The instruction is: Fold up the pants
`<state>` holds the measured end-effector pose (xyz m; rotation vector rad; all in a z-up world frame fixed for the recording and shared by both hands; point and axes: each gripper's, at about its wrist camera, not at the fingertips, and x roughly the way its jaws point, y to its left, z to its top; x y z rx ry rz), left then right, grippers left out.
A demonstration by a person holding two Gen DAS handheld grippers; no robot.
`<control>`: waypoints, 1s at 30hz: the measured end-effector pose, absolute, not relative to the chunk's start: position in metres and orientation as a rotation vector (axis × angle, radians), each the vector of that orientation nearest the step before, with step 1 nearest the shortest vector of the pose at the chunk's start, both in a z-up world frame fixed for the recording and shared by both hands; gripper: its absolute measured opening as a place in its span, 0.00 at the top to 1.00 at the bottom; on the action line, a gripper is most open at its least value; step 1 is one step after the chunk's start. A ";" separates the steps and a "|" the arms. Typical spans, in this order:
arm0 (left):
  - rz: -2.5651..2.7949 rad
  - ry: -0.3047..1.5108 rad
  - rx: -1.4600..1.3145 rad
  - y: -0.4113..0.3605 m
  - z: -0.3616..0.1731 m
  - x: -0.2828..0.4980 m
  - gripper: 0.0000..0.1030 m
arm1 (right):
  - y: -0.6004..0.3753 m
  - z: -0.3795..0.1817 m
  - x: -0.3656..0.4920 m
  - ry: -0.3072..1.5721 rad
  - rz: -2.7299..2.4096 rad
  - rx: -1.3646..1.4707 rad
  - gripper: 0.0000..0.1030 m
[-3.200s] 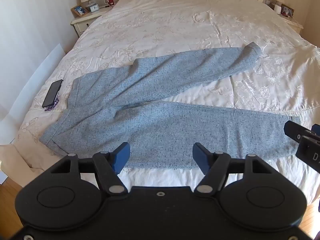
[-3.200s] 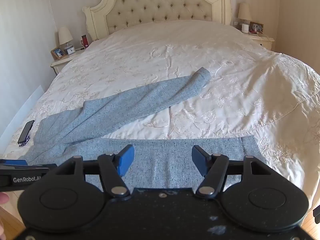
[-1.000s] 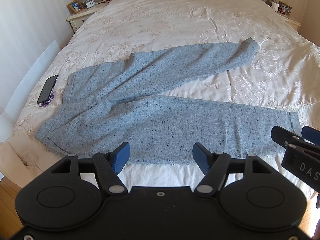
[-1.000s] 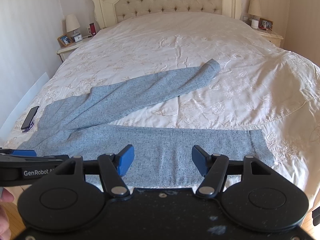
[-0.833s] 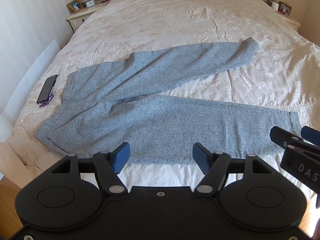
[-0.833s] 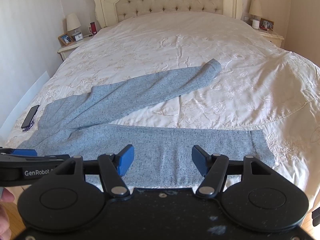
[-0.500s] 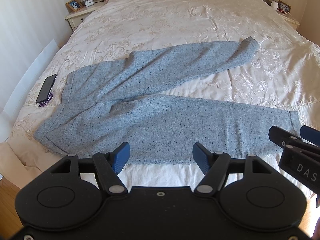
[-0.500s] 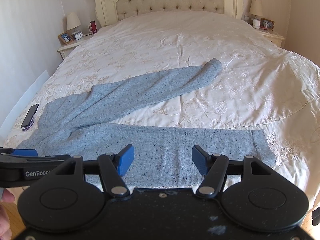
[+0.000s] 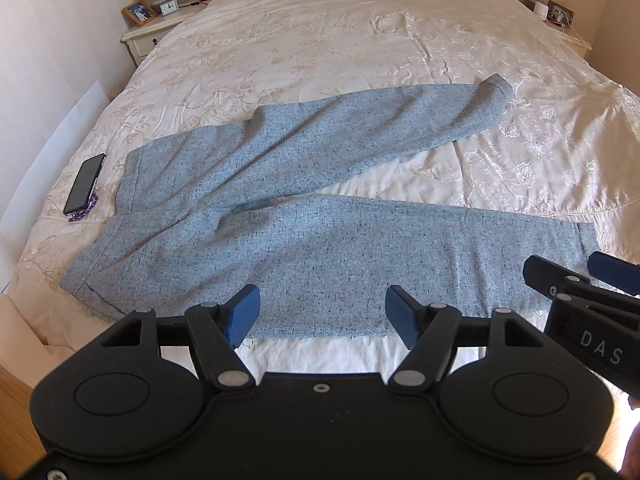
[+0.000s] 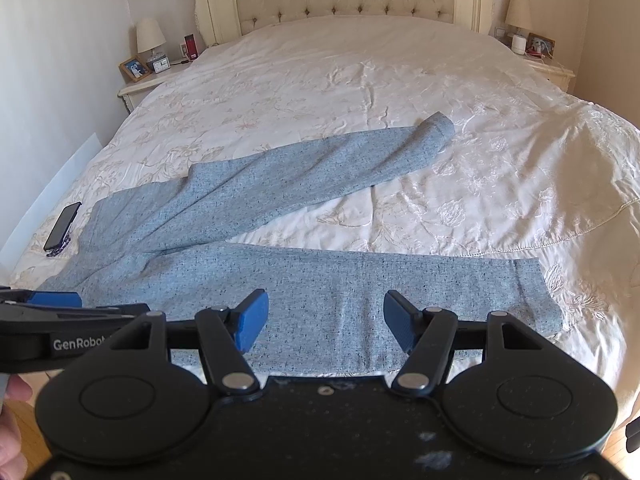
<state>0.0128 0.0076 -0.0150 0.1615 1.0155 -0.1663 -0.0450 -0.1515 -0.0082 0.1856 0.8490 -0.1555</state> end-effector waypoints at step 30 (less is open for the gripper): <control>-0.269 1.151 0.272 0.001 -0.078 0.066 0.34 | -0.255 -0.112 -0.034 1.034 -0.590 0.267 0.35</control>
